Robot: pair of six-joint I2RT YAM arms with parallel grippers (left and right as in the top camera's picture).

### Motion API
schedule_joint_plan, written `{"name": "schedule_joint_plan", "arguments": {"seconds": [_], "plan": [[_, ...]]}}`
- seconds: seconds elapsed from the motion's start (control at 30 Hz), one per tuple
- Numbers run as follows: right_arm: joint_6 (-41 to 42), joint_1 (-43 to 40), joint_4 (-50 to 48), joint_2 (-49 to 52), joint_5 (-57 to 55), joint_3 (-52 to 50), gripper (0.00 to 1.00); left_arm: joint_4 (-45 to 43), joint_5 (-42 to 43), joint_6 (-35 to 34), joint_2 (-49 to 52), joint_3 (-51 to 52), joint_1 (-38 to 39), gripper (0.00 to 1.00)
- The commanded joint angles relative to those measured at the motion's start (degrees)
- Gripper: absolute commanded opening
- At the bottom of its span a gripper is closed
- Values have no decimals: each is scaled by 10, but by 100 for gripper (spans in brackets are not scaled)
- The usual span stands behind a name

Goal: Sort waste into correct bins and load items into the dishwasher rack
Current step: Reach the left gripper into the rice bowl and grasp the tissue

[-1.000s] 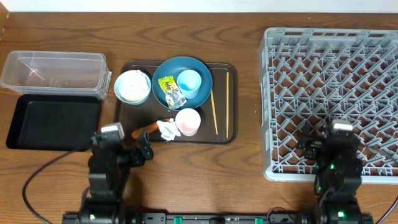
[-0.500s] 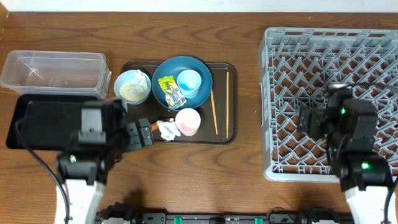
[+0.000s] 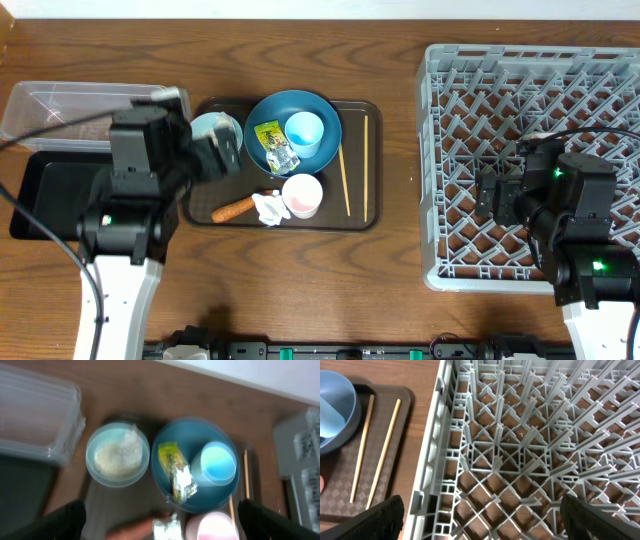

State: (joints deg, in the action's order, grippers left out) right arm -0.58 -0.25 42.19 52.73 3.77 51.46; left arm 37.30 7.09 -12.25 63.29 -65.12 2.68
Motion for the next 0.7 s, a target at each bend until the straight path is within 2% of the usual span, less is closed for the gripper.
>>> {"name": "schedule_joint_plan", "arguments": {"seconds": [0.0, 0.13, 0.4, 0.67], "plan": [[8, 3, 1, -3, 8, 11, 99, -47, -44, -5, 57, -9, -2, 99], [7, 3, 5, -3, 7, 11, 99, -79, -105, -5, 140, -9, -2, 99], [8, 3, 5, -3, 8, 11, 98, -130, -104, -5, 278, -9, -3, 99], [8, 3, 5, -2, 8, 11, 98, -138, -104, -8, 353, -9, -6, 98]]}}
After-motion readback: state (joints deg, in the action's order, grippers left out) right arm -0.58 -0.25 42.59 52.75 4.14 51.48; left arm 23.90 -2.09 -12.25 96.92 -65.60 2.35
